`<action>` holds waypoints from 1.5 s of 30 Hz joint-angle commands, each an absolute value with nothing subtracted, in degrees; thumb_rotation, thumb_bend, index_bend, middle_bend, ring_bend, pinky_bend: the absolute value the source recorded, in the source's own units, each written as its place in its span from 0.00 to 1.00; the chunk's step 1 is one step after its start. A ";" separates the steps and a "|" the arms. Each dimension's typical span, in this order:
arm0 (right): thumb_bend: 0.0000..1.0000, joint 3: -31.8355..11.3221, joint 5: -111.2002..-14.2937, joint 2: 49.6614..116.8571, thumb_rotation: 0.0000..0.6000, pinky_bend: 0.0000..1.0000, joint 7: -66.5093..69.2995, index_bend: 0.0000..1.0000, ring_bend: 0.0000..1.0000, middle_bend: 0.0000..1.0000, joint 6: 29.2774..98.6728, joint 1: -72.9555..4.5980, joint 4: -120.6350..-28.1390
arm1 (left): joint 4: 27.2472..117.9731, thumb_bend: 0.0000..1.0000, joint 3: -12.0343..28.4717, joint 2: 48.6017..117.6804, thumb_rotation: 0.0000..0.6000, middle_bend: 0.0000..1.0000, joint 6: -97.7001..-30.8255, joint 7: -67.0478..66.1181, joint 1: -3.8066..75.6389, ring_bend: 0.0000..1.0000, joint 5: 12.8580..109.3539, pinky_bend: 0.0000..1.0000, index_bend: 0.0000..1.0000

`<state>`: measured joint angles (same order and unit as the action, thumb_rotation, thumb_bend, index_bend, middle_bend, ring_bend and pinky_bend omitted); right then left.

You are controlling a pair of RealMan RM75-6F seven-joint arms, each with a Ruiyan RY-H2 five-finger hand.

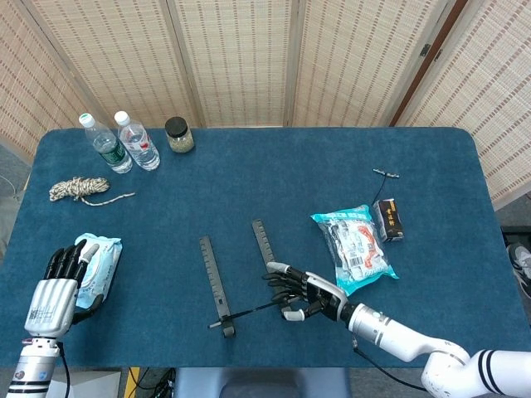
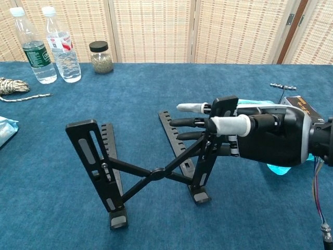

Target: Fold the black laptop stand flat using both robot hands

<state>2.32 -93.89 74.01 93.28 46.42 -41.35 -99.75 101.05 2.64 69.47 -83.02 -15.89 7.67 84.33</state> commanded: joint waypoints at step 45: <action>0.00 -4.99 -84.57 64.13 1.00 0.23 91.71 0.05 0.10 0.15 50.15 -39.61 -104.43 | 94.10 0.27 -7.93 72.37 1.00 0.00 -62.55 -4.72 23.06 0.03 101.48 0.00 0.07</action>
